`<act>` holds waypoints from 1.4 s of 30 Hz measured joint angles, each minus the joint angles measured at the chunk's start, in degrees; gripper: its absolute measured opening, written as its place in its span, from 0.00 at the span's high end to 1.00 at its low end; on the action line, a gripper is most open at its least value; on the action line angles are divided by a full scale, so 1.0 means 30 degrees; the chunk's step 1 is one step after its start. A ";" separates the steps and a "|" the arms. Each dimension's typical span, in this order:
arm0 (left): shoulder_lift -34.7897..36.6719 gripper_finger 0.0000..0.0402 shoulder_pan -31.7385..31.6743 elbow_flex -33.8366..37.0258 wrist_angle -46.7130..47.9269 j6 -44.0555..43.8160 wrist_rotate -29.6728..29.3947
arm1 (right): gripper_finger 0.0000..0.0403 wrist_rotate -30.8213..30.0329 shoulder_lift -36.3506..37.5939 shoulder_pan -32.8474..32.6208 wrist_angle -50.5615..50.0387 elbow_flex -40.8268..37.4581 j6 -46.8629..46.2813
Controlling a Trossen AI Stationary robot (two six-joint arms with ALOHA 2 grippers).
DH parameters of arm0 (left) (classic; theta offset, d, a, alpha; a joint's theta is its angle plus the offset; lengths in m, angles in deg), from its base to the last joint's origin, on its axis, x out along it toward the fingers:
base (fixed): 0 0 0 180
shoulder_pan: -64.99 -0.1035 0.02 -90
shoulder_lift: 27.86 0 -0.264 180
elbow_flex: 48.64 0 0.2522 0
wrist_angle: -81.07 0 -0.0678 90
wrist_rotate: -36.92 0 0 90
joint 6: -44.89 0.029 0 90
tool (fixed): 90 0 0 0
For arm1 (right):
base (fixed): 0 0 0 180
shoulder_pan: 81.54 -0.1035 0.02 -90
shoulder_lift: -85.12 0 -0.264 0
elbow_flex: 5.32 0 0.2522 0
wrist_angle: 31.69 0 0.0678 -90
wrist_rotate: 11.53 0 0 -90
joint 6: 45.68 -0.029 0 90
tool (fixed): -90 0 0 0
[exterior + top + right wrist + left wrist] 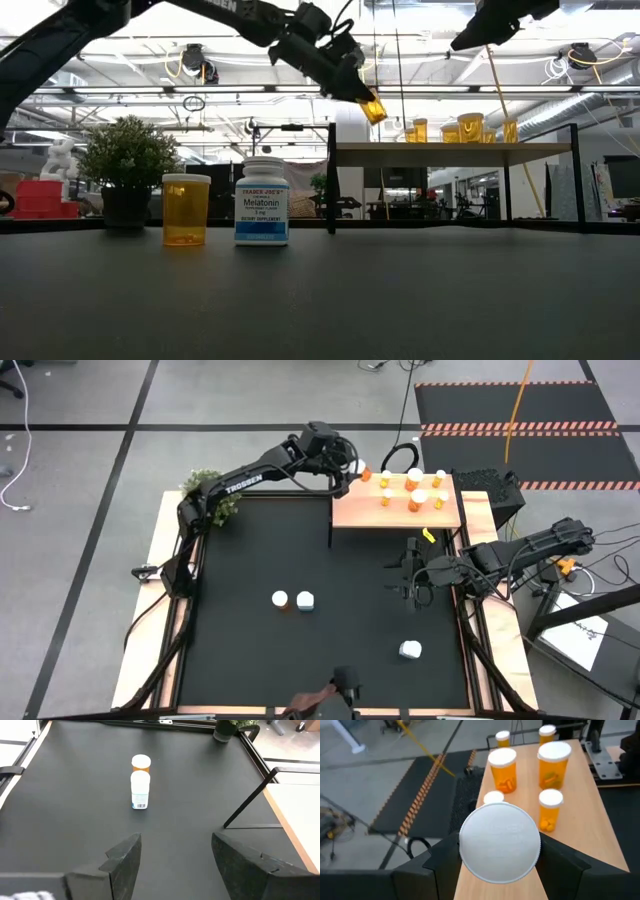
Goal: Pick and place medicine bottles onto shelf by color
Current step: Put the large orange pill bottle on the shelf
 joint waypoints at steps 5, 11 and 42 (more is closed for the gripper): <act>-0.0331 0.44 0.0035 0.0009 0.0062 0.0451 0.0230 | 0.41 0.0000 0.0000 -0.0004 -0.0031 0.0000 -0.0029; -0.0969 0.44 0.0023 0.0040 0.0162 0.1403 0.0165 | 0.41 0.0002 0.0000 -0.0007 -0.0066 0.0000 -0.0044; -0.1416 0.44 -0.0176 0.0067 0.0103 0.2291 -0.0252 | 0.41 0.0007 0.0000 -0.0007 0.0091 -0.0004 -0.0058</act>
